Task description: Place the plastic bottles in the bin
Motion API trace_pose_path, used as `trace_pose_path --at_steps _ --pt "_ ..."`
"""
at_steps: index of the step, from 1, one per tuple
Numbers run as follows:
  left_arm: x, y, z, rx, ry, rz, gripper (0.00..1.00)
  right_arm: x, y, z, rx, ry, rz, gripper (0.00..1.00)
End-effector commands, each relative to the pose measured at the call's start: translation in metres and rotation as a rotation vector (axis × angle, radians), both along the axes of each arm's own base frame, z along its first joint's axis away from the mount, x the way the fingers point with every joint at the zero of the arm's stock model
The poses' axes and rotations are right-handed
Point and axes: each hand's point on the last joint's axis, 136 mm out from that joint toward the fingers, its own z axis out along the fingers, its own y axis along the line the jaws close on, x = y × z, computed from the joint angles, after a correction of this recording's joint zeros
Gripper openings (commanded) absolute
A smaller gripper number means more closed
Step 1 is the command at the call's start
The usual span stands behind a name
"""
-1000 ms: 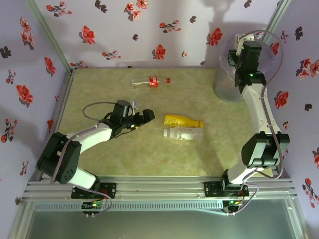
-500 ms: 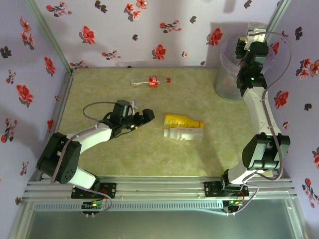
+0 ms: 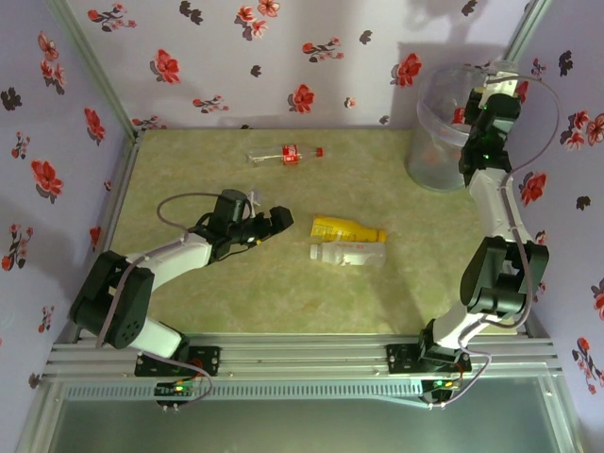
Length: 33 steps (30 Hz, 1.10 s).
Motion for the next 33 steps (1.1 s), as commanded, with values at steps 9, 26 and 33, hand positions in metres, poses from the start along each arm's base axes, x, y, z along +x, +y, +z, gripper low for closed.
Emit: trace_pose_path --at_steps 9,26,33 --pt "-0.003 -0.004 0.005 -0.02 -0.019 -0.014 1.0 0.021 -0.014 -0.017 0.09 0.049 -0.014 0.62" --pt "-0.002 -0.004 0.007 -0.02 -0.023 -0.014 1.0 0.024 -0.027 -0.028 0.171 0.066 -0.101 0.73" --pt "0.004 -0.007 0.016 0.007 -0.043 -0.039 1.0 0.014 -0.01 -0.011 0.174 0.07 -0.056 0.79"
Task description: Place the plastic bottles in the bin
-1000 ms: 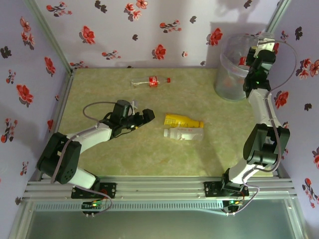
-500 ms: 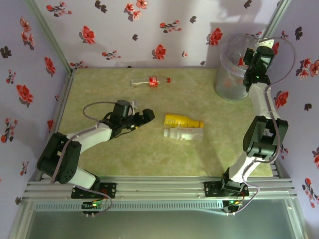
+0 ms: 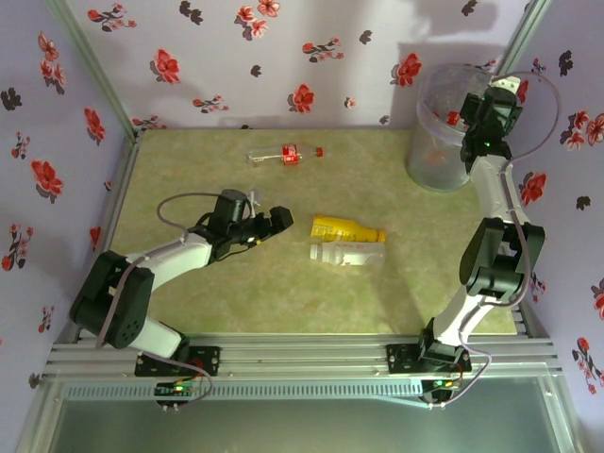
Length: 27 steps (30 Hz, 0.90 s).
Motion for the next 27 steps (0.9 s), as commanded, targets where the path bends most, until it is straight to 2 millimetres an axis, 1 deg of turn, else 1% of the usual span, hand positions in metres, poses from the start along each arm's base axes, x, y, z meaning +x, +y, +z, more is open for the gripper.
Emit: trace_pose_path --at_steps 1,3,5,8,12,14,16,17,20,24,27 --pt "0.006 -0.008 0.019 0.007 -0.052 -0.042 1.0 -0.012 0.013 0.039 0.012 -0.061 0.025 0.8" --pt "0.009 -0.008 0.025 0.024 -0.065 -0.055 1.0 -0.016 0.022 0.045 0.019 -0.064 0.046 0.81" --pt "0.014 -0.008 0.031 0.043 -0.081 -0.067 1.0 -0.021 0.035 0.052 0.023 -0.065 0.073 0.83" --pt "0.026 -0.006 0.04 0.09 -0.107 -0.092 1.0 -0.03 0.057 0.055 0.03 -0.052 0.106 0.85" --pt "0.052 0.002 0.058 0.157 -0.16 -0.12 1.0 -0.046 0.085 0.049 0.075 -0.035 0.159 0.86" --pt "0.068 0.006 0.068 0.192 -0.196 -0.133 1.0 -0.056 0.098 0.041 0.102 -0.017 0.181 0.86" --pt "0.089 0.011 0.08 0.245 -0.26 -0.153 1.0 -0.067 0.114 0.03 0.139 0.011 0.228 0.85" --pt "0.098 0.014 0.083 0.278 -0.291 -0.163 1.0 -0.073 0.121 0.026 0.153 0.023 0.244 0.85" --pt "0.132 0.017 0.092 0.399 -0.405 -0.214 1.0 -0.091 0.142 0.006 0.216 0.087 0.297 0.85" --pt "0.179 0.019 0.092 0.487 -0.51 -0.258 1.0 -0.117 0.171 -0.032 0.346 0.196 0.393 0.86" --pt "0.213 0.022 0.081 0.526 -0.544 -0.274 1.0 -0.136 0.193 -0.053 0.412 0.265 0.466 0.86"
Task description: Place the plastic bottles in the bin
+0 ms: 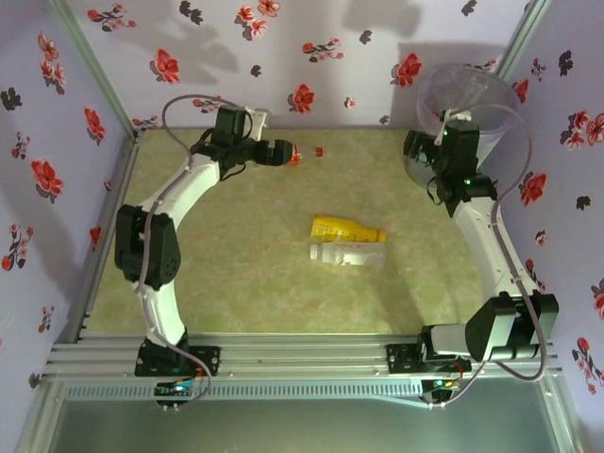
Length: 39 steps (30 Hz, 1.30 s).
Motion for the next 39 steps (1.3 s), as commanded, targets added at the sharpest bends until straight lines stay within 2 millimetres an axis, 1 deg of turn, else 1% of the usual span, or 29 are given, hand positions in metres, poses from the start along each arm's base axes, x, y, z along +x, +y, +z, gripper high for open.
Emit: trace_pose_path --at_steps 1,4,5,7,9,12,14,17,21,25,29,33,36,38,39 --pt "0.033 0.013 -0.025 0.132 -0.047 -0.043 1.0 -0.028 0.032 -0.026 0.12 0.111 0.107 0.86" --pt "0.067 0.022 -0.031 0.144 -0.075 0.003 1.0 -0.046 0.046 -0.039 0.124 0.172 0.161 0.85" --pt "0.077 0.025 -0.037 0.14 -0.075 0.025 1.0 -0.052 0.05 -0.043 0.117 0.189 0.177 0.85" --pt "0.097 0.029 -0.042 0.122 -0.085 0.064 1.0 -0.062 0.055 -0.052 0.104 0.225 0.196 0.85" --pt "0.114 0.032 -0.051 0.083 -0.064 0.115 1.0 -0.07 0.056 -0.061 0.093 0.254 0.205 0.85" --pt "0.128 0.028 -0.068 0.07 -0.018 0.129 1.0 -0.078 0.052 -0.073 0.077 0.277 0.194 0.85" --pt "0.132 0.025 -0.081 0.065 0.009 0.121 1.0 -0.082 0.05 -0.077 0.069 0.289 0.19 0.85" --pt "0.13 0.019 -0.098 0.06 0.058 0.097 1.0 -0.085 0.047 -0.079 0.053 0.293 0.181 0.85" --pt "0.118 0.019 -0.115 0.085 0.122 0.067 1.0 -0.085 0.044 -0.081 0.037 0.295 0.173 0.85" --pt "0.102 0.024 -0.123 0.141 0.169 0.029 1.0 -0.084 0.044 -0.084 0.039 0.296 0.175 0.85" --pt "0.088 0.027 -0.124 0.19 0.186 -0.015 0.99 -0.082 0.046 -0.087 0.052 0.294 0.176 0.85" --pt "0.07 0.028 -0.124 0.229 0.223 -0.055 0.98 -0.081 0.047 -0.091 0.063 0.3 0.176 0.85" --pt "0.054 0.023 -0.126 0.265 0.242 -0.097 0.96 -0.081 0.048 -0.094 0.067 0.303 0.174 0.85" --pt "0.051 0.024 -0.131 0.323 0.233 -0.098 0.96 -0.08 0.048 -0.095 0.07 0.304 0.172 0.85" --pt "0.052 0.026 -0.134 0.373 0.218 -0.085 0.97 -0.08 0.048 -0.096 0.072 0.306 0.173 0.85"
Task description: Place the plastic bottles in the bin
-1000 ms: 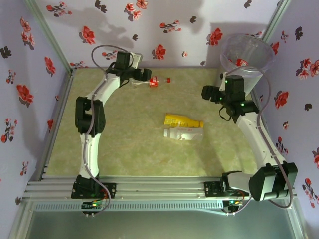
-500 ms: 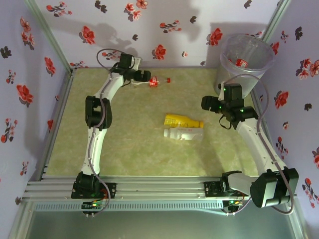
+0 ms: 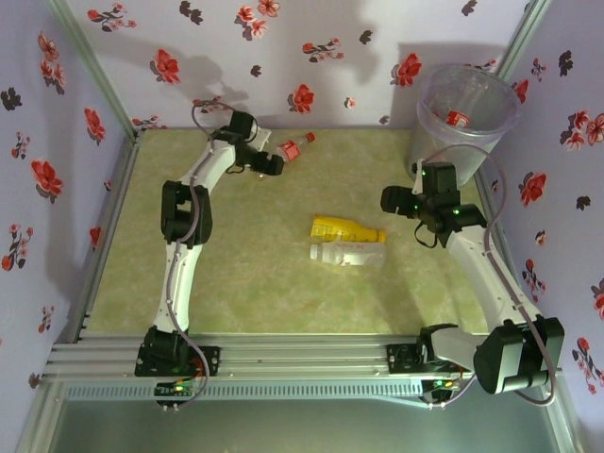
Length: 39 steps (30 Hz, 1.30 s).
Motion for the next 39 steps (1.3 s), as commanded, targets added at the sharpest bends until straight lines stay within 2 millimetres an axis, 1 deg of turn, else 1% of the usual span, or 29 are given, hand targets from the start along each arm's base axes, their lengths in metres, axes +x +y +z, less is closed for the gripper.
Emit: trace_pose_path --at_steps 1,5,7,10,14,16,17,19,20,21,22,25,28,31,34,37,39 --pt "-0.01 -0.003 0.026 0.122 -0.069 -0.06 0.98 0.005 0.003 0.0 0.017 -0.02 -0.004 0.85" --pt "-0.011 -0.006 0.016 0.155 -0.072 -0.068 0.97 0.004 0.002 -0.001 0.018 -0.018 -0.006 0.85" --pt "-0.009 -0.008 0.015 0.152 -0.078 -0.061 0.95 0.002 0.002 -0.002 0.016 -0.014 -0.007 0.85" --pt "-0.006 -0.01 0.014 0.146 -0.085 -0.055 0.84 0.0 0.002 -0.004 0.015 -0.006 -0.007 0.85" --pt "-0.008 -0.013 0.012 0.154 -0.084 -0.065 0.67 -0.001 0.001 -0.006 0.019 -0.006 -0.011 0.85" --pt "-0.01 -0.014 0.011 0.161 -0.08 -0.072 0.66 -0.001 0.001 -0.005 0.02 -0.009 -0.012 0.85" --pt "-0.012 -0.014 0.01 0.165 -0.077 -0.077 0.62 0.0 0.001 -0.004 0.021 -0.01 -0.012 0.85" --pt "-0.014 -0.015 0.008 0.176 -0.072 -0.088 0.59 0.001 0.002 -0.004 0.023 -0.011 -0.01 0.85" --pt "-0.016 -0.015 0.008 0.181 -0.069 -0.093 0.54 0.001 0.002 -0.004 0.024 -0.011 -0.009 0.85" --pt "-0.017 -0.015 0.008 0.182 -0.066 -0.093 0.51 0.001 0.003 -0.003 0.029 -0.012 -0.009 0.85" --pt "-0.018 -0.016 0.01 0.18 -0.064 -0.091 0.51 0.001 0.004 -0.003 0.033 -0.011 -0.008 0.85" --pt "-0.023 -0.018 0.02 0.163 -0.077 -0.085 0.51 0.001 0.008 0.0 0.066 -0.014 -0.006 0.85" --pt "-0.03 -0.024 0.041 0.122 -0.124 -0.082 0.51 0.001 0.012 0.006 0.104 -0.013 -0.022 0.84" --pt "-0.04 -0.027 0.07 0.055 -0.186 -0.051 0.51 0.002 0.02 0.017 0.156 -0.033 -0.036 0.85" --pt "-0.055 -0.031 0.096 -0.05 -0.24 -0.012 0.51 0.009 0.042 0.03 0.253 -0.069 -0.014 0.84" --pt "-0.078 -0.037 0.107 -0.14 -0.277 0.021 0.52 0.018 0.07 0.04 0.32 -0.093 0.022 0.84" --pt "-0.097 -0.043 0.111 -0.194 -0.295 0.031 0.53 0.026 0.091 0.043 0.353 -0.095 0.041 0.87"
